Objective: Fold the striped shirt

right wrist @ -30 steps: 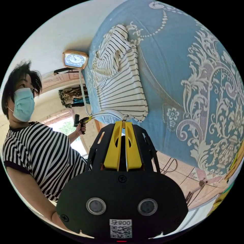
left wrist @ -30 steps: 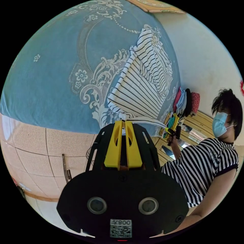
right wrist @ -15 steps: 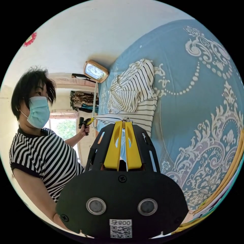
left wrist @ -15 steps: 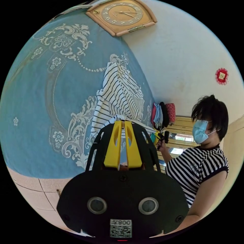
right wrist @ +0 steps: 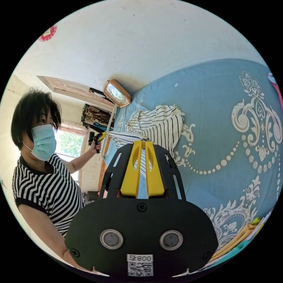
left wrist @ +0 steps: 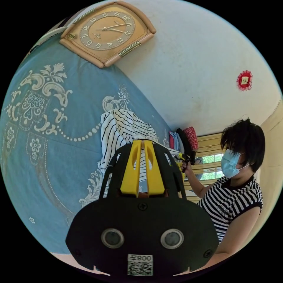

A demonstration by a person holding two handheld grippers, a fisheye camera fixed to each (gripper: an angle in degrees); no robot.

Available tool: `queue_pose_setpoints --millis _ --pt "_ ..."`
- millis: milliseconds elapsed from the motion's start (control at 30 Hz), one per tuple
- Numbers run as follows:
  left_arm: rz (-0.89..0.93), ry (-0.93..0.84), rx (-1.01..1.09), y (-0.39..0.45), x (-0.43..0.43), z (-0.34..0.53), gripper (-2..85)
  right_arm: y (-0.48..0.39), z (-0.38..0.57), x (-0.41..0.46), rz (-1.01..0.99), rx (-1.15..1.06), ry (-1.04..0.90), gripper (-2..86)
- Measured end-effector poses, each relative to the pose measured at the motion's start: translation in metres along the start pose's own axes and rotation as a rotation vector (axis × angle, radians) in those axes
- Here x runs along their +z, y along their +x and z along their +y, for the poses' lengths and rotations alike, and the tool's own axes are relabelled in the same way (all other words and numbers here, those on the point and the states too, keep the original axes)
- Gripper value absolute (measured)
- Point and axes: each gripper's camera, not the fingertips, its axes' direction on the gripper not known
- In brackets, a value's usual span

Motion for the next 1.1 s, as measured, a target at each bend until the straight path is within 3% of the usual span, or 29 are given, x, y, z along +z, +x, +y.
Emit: queue_pose_setpoints --millis 567,1100 --pt "-0.085 0.013 -0.039 0.032 0.025 -0.117 2.2 0.105 -0.182 0.082 0.023 0.063 -0.075 1.6" --pt "-0.143 0.042 -0.108 0.082 0.056 -0.186 3.6 0.168 -0.278 0.151 0.015 0.152 -0.127 1.7"
